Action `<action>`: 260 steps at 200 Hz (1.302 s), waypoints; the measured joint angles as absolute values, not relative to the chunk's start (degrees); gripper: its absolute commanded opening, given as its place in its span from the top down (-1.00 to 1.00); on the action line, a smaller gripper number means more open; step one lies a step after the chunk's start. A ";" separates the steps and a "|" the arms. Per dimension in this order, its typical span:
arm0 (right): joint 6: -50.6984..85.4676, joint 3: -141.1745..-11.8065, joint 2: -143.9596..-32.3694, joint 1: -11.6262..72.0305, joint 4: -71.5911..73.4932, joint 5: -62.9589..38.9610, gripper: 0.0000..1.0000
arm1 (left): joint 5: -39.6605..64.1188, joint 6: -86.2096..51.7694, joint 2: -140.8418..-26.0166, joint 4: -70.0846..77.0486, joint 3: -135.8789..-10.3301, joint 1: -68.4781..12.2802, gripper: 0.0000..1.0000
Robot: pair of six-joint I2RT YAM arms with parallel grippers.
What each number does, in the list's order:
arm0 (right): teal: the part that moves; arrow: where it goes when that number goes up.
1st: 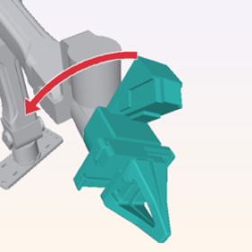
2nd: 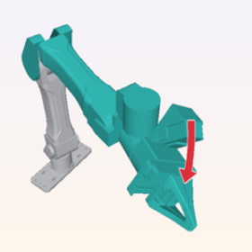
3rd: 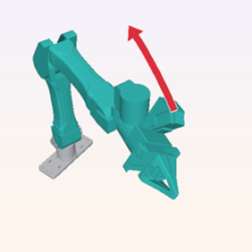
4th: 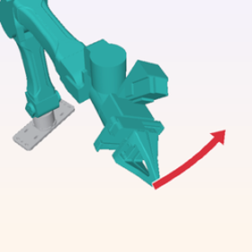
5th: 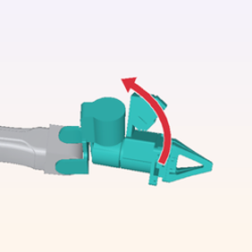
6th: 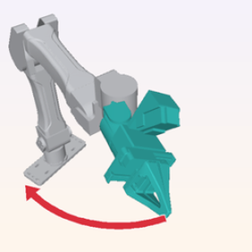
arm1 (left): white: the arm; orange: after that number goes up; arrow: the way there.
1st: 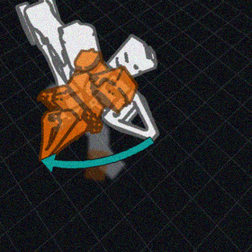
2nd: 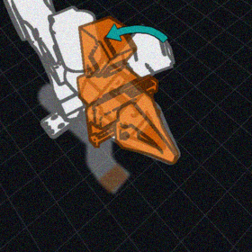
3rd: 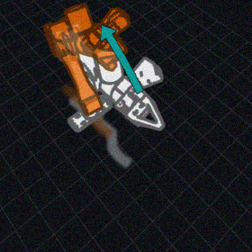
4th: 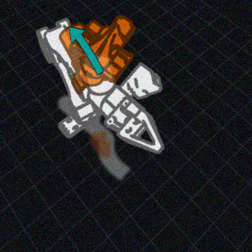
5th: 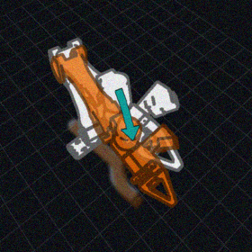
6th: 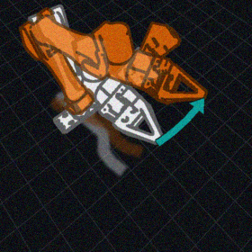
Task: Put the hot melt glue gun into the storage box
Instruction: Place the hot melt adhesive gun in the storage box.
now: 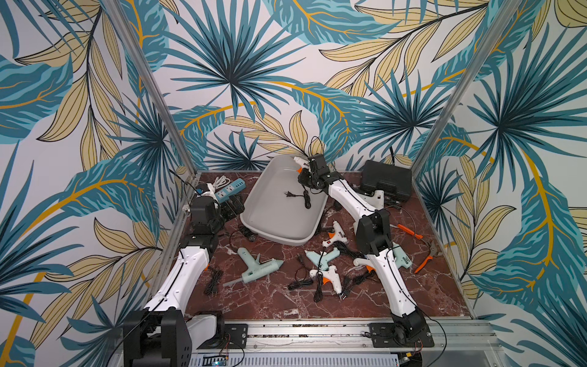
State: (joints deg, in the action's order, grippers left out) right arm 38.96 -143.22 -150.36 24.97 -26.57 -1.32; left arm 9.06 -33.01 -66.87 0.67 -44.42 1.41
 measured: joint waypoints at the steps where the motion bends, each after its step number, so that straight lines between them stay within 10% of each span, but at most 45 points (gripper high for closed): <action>1: 39.00 -143.24 -150.43 24.97 -26.55 -1.32 1.00 | 9.06 -33.01 -66.89 0.67 -44.42 1.41 -1.00; 111: 44.77 -144.88 -155.85 23.86 -24.91 0.25 0.94 | 9.26 -32.80 -68.27 0.14 -44.64 1.41 -1.00; 260: 47.97 -146.19 -158.50 23.75 -24.97 4.49 -0.13 | 7.46 -32.40 -67.42 -1.63 -45.25 1.41 -1.00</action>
State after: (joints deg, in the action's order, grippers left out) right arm 47.97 -146.19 -158.50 23.75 -24.97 4.49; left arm 7.46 -32.40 -67.42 -1.63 -45.25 1.41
